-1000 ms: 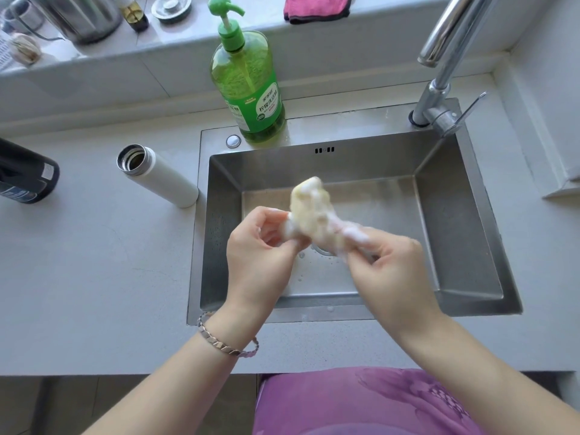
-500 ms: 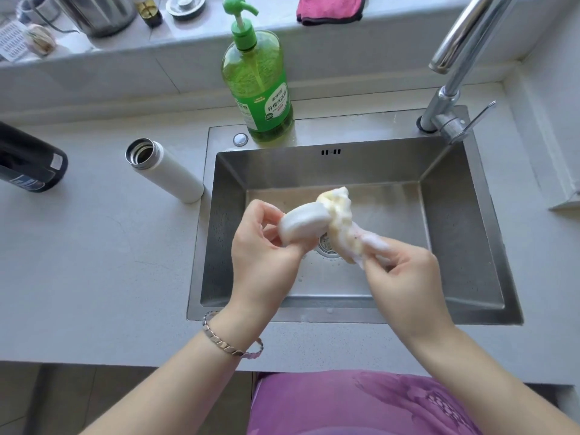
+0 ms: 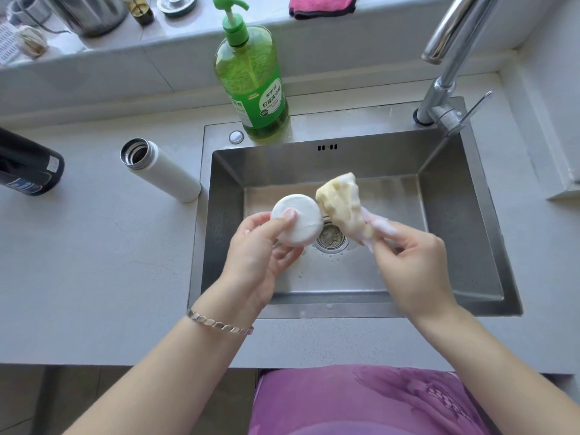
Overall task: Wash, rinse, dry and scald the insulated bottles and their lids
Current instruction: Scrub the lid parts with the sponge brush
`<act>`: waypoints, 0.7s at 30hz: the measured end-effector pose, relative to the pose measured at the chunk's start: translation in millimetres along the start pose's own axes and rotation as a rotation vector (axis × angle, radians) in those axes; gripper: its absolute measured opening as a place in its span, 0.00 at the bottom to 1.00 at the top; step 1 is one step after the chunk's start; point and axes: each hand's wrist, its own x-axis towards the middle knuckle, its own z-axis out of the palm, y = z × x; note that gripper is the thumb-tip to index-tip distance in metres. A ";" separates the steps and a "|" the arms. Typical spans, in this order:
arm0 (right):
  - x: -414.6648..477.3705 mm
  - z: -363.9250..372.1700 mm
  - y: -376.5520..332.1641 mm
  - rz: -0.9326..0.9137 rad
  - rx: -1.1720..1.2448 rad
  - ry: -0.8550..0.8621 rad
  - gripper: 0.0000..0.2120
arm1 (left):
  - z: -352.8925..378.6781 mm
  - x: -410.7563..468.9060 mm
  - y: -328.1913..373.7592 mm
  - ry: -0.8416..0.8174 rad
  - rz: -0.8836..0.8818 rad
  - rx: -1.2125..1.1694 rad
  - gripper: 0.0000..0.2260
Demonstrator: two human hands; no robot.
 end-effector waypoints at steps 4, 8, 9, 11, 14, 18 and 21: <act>-7.8 12.1 -6.5 -0.040 0.057 -0.013 0.10 | 5.0 4.0 -2.6 0.026 -0.020 -0.099 0.20; -30.4 18.7 -9.2 -0.194 0.006 -0.072 0.14 | 7.6 3.5 -5.7 -0.005 -0.014 -0.176 0.16; -28.9 17.6 -6.9 -0.211 -0.008 -0.073 0.14 | 8.5 2.2 -5.8 -0.008 -0.010 -0.180 0.16; -15.8 14.4 -1.8 -0.168 0.008 -0.029 0.17 | 9.3 1.5 -5.1 -0.013 0.005 -0.167 0.16; -6.0 14.0 -3.5 -0.164 -0.001 0.012 0.16 | 11.0 -0.2 0.2 -0.002 0.030 -0.152 0.18; -17.9 13.5 -4.2 -0.234 -0.046 -0.054 0.14 | 9.7 -4.7 0.9 0.027 0.066 -0.127 0.18; -2.5 6.9 3.9 -0.068 0.001 0.014 0.15 | 10.1 -10.9 -5.8 -0.013 0.072 -0.080 0.19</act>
